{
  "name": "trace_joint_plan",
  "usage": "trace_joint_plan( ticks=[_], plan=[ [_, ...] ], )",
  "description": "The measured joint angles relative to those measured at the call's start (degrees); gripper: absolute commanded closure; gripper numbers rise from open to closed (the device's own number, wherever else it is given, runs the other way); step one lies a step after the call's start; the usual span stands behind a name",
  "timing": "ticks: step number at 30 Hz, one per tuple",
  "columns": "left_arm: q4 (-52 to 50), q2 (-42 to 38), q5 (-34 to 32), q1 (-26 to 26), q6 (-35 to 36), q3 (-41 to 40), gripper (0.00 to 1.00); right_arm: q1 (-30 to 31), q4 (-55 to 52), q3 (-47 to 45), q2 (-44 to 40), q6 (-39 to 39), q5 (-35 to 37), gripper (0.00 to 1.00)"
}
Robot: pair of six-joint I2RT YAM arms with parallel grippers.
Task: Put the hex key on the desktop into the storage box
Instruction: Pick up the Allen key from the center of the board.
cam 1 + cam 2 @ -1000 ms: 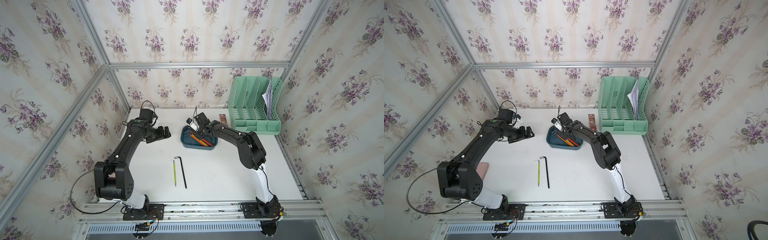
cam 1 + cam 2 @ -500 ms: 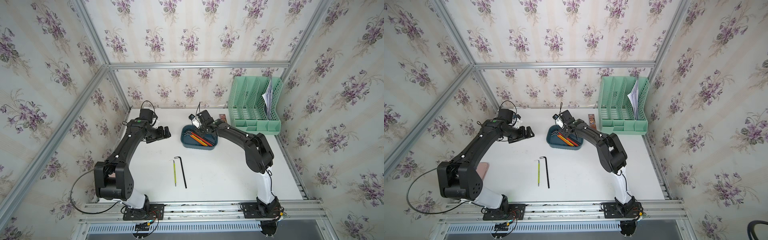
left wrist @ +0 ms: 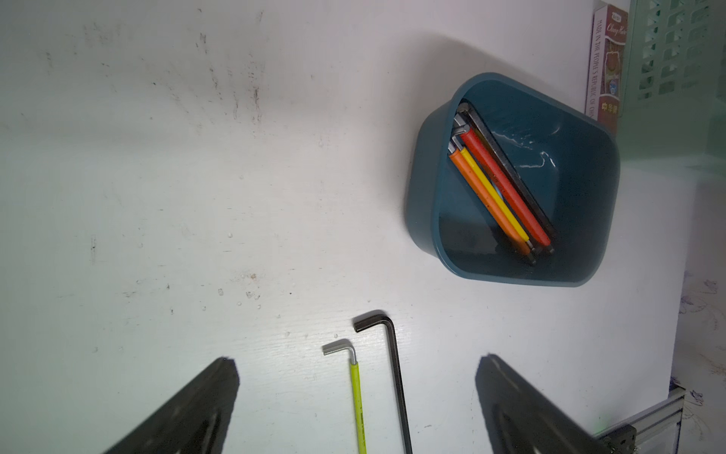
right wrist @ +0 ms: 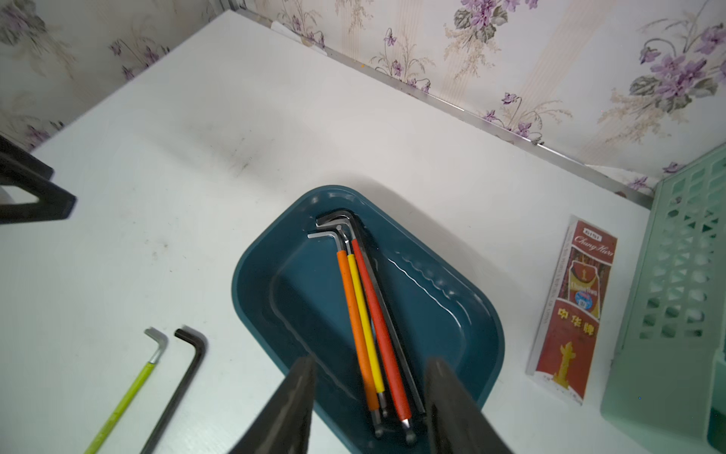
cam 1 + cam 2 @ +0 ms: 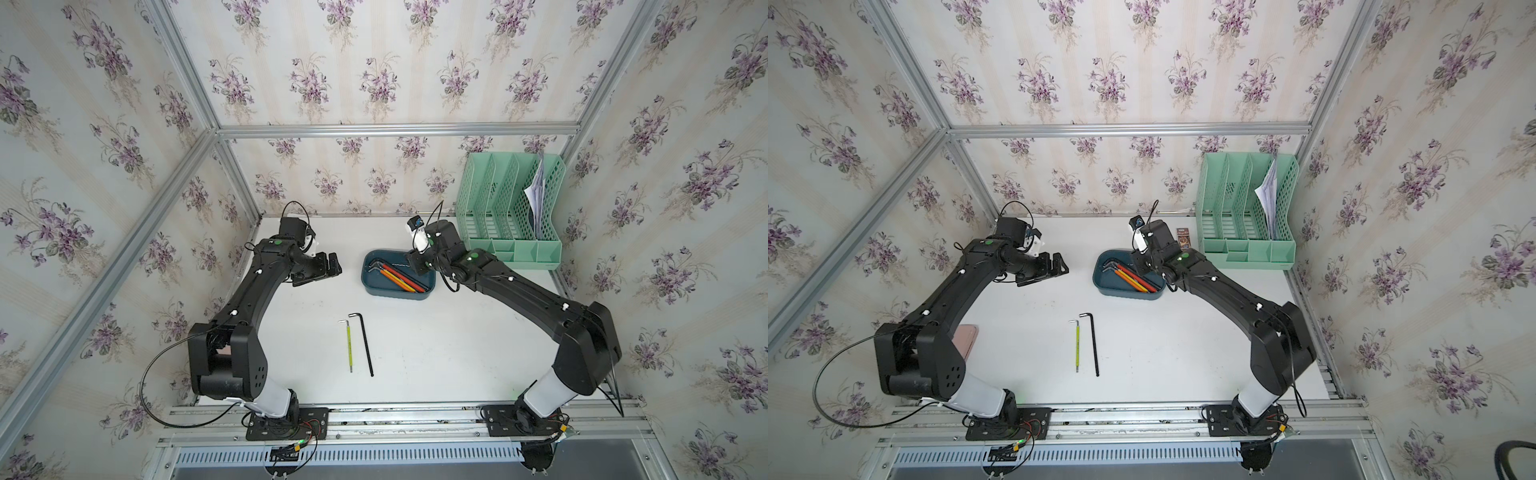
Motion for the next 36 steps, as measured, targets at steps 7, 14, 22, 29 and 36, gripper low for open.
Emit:
trace_joint_plan(
  ticks=[7,14,22,29,36],
  plan=[
    [-0.02,0.42,-0.04,0.00,0.00,0.02,0.01,4.85,-3.28,-9.81,-2.99,15.67,-2.03,0.52],
    [-0.04,0.42,-0.04,0.22,0.00,0.39,0.01,12.61,-4.72,-17.20,-2.73,29.05,-0.44,0.51],
    [-0.09,0.44,-0.04,0.39,0.00,0.52,0.01,19.39,-4.85,-14.93,4.76,35.50,1.16,0.51],
    [-0.07,0.44,0.09,0.42,-0.02,0.52,0.01,19.98,-4.68,-12.33,4.50,36.98,2.05,0.50],
    [-0.07,0.22,0.09,0.55,-0.02,0.52,0.01,24.17,-6.97,-9.88,7.56,38.27,2.91,0.50]
  ],
)
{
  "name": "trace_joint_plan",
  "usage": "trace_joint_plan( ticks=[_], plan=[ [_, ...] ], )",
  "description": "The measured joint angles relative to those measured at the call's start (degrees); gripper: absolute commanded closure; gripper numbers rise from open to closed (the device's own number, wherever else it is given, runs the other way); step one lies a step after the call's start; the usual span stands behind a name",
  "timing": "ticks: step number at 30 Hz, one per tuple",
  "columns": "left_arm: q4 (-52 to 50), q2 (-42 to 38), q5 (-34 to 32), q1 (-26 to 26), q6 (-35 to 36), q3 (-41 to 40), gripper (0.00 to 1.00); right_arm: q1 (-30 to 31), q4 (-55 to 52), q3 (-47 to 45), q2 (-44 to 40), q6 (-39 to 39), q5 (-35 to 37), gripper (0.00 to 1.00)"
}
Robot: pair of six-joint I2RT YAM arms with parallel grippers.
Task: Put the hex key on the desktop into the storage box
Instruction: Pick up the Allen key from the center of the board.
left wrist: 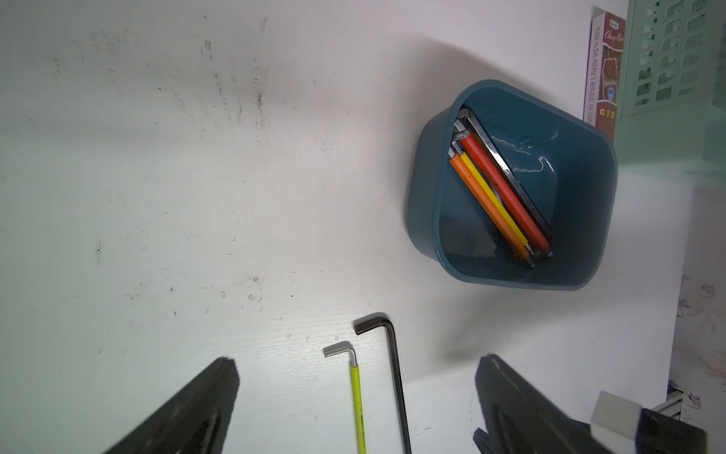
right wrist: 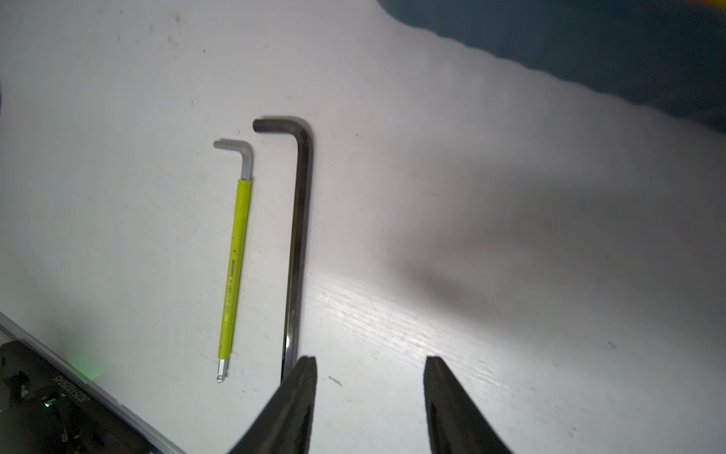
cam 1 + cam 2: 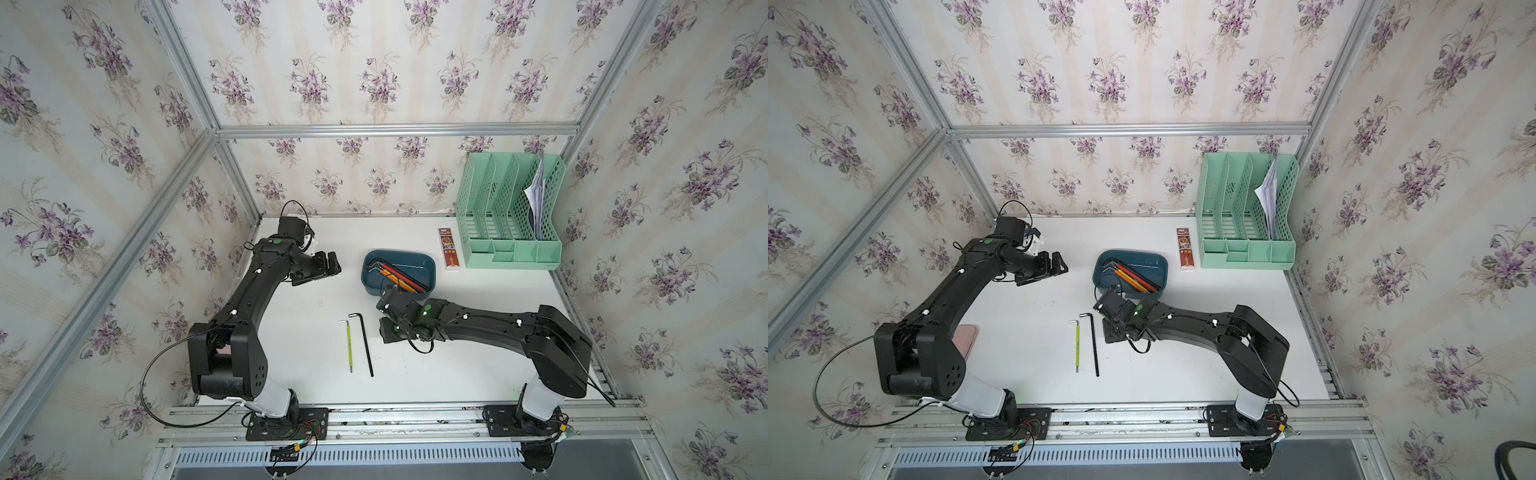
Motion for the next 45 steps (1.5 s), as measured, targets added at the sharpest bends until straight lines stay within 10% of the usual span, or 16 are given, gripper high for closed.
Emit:
trace_joint_plan(
  ticks=[22,45],
  plan=[
    [0.02,-0.17,0.09,0.00,-0.02,-0.09,0.01,5.99,-5.73,15.34,16.11,2.73,3.89,0.50],
    [0.04,-0.17,0.42,0.00,-0.04,-0.31,0.01,6.10,-4.79,9.49,14.45,3.19,7.54,0.50]
  ],
)
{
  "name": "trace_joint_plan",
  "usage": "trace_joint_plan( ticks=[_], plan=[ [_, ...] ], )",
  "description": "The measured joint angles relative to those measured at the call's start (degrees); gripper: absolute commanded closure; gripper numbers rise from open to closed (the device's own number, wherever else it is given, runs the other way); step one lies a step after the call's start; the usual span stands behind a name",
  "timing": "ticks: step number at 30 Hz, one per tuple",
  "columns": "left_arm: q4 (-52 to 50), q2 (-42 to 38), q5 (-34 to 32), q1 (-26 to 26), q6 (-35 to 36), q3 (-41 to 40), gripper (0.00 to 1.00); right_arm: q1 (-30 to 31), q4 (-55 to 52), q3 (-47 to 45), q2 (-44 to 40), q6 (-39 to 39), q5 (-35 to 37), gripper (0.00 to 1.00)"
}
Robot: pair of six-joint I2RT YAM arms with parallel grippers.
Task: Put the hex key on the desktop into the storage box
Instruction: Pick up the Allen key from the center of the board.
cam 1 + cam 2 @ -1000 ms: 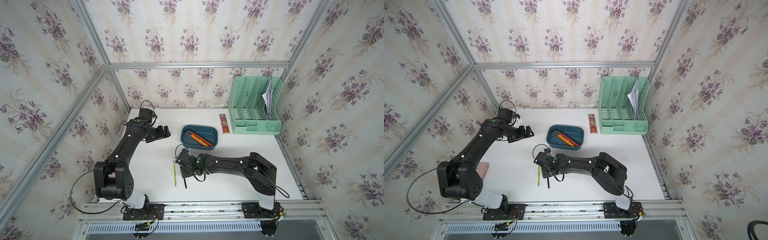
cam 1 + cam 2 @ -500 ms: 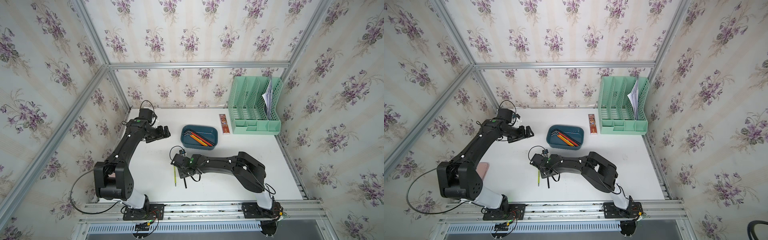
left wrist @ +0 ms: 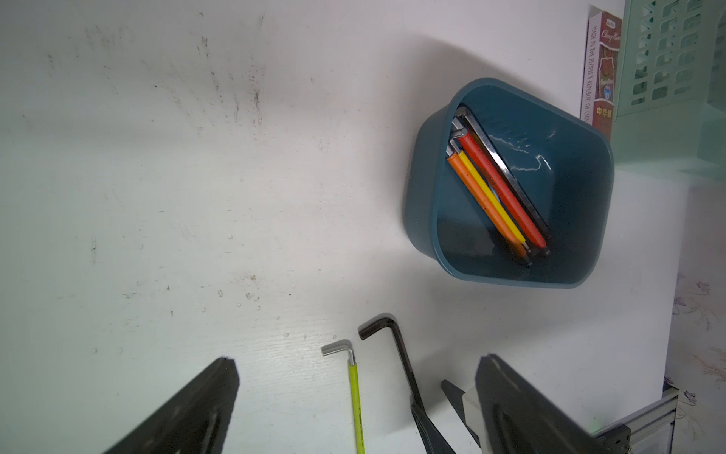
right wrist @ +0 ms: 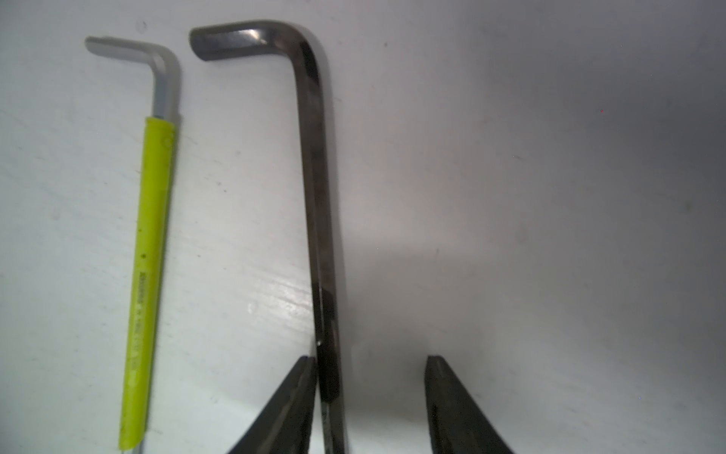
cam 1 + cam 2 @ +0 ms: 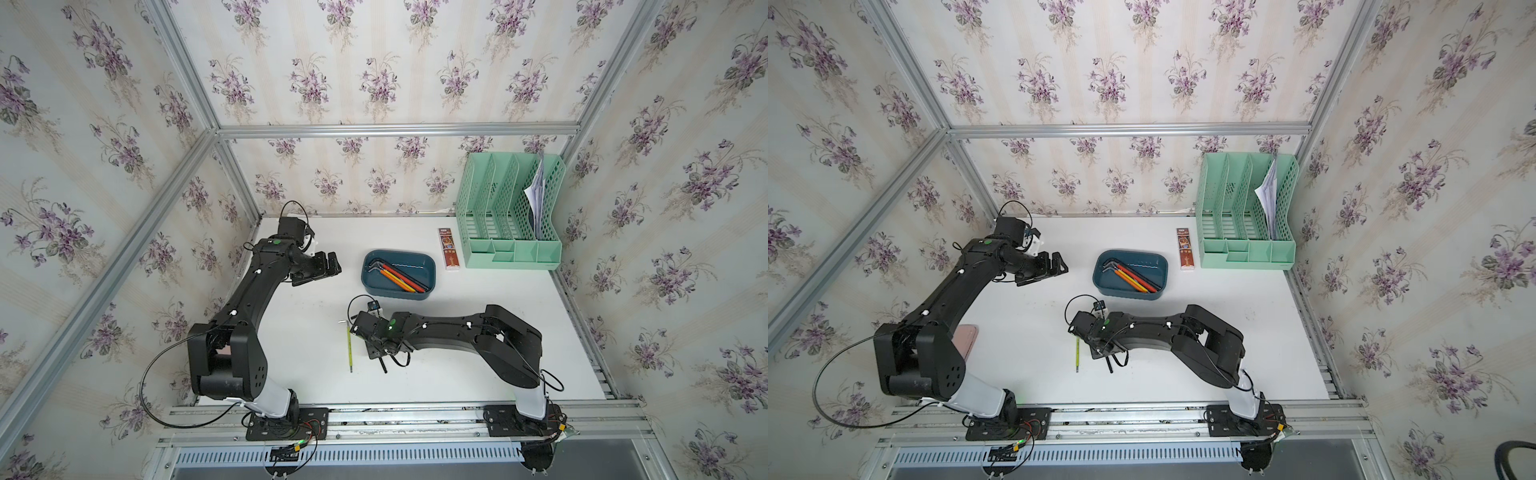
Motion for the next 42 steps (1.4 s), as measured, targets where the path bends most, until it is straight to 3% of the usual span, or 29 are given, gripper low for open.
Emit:
trace_joint_plan(
  ticks=[16,24,30,34,42],
  plan=[
    [0.00,0.33,0.04,0.00,0.00,-0.02,0.01,0.07,5.40,0.94,3.48,-1.97,1.92,0.57],
    [0.00,0.33,0.04,0.00,0.00,-0.04,0.01,0.13,11.61,-3.32,2.21,-1.86,5.42,0.74],
    [0.07,0.35,0.00,0.00,-0.04,-0.22,0.01,-0.09,13.44,-7.50,-1.70,-1.27,5.64,0.94],
    [0.13,0.66,-0.28,-0.04,-0.13,-0.44,0.01,-0.11,9.31,-8.50,-4.15,-1.40,5.11,1.00],
    [0.07,1.16,-0.39,-0.07,-0.15,-0.44,0.01,-0.96,5.27,-9.77,-8.31,-3.32,4.39,1.00]
  ],
)
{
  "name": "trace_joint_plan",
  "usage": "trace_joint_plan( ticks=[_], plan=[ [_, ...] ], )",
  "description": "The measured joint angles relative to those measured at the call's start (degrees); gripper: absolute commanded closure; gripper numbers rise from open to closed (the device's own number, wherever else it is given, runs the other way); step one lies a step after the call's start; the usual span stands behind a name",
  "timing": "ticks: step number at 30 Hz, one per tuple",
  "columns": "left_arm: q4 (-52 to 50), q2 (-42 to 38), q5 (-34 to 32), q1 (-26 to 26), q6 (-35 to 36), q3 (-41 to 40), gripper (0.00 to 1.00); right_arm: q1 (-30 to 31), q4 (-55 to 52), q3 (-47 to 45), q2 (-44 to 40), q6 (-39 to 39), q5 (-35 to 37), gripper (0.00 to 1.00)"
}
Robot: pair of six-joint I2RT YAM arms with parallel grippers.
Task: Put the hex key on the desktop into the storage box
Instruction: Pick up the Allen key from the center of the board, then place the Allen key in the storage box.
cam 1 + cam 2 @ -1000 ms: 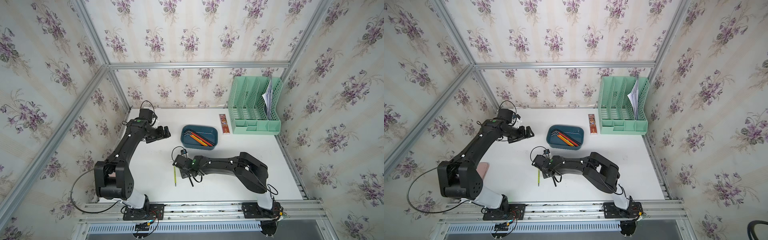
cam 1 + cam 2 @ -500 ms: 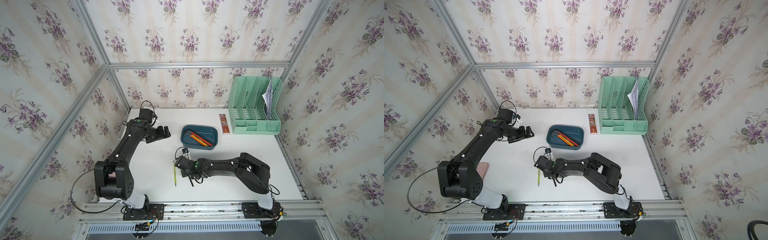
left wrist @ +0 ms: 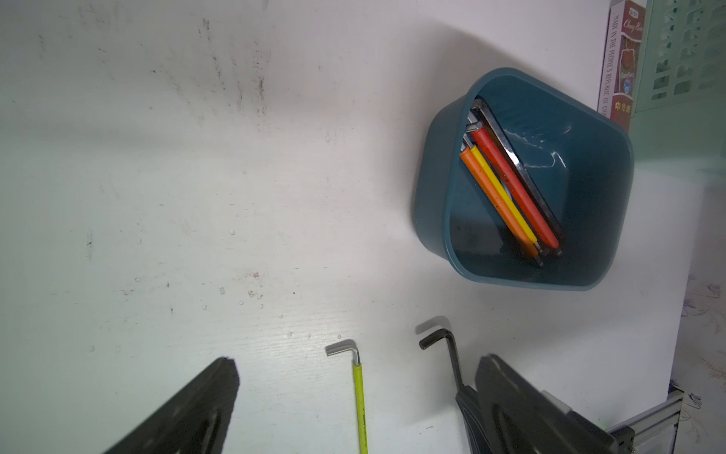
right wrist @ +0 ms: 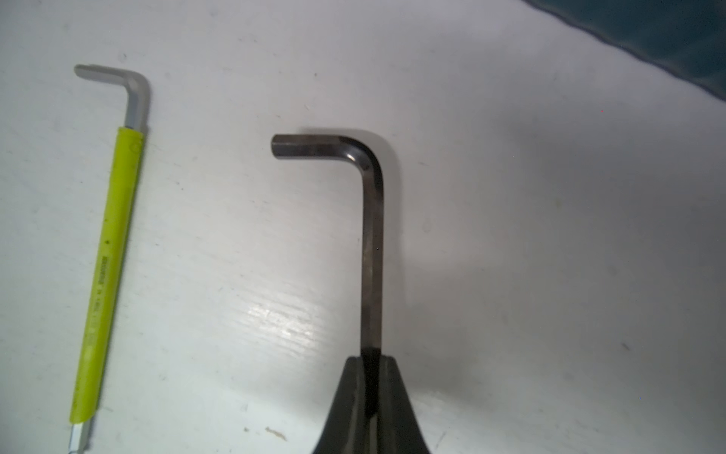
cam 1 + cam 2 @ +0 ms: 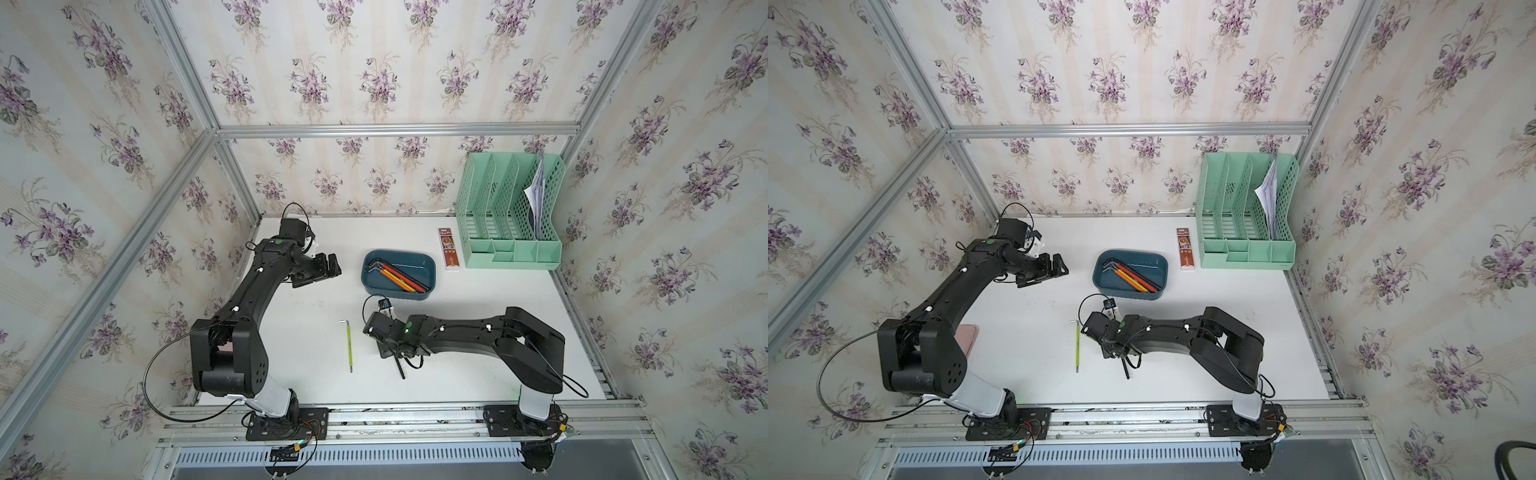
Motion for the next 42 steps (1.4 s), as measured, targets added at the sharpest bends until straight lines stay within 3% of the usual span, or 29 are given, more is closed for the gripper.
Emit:
trace_joint_plan(
  ticks=[12,20,32,42],
  plan=[
    [0.00,0.04,0.02,0.00,0.00,0.00,0.01,-4.24,0.02,1.44,-8.20,-6.29,-0.20,1.00],
    [-0.02,0.02,0.04,0.00,0.00,0.02,0.01,-12.41,0.59,4.15,-11.02,-13.53,-1.20,1.00],
    [-0.02,-0.04,0.17,0.00,0.00,0.02,0.01,-24.70,0.59,17.79,-1.05,-28.83,-7.17,1.00],
    [-0.02,-0.09,0.17,-0.04,0.00,0.07,0.01,-27.74,0.72,24.92,8.22,-44.39,-12.02,1.00]
  ],
)
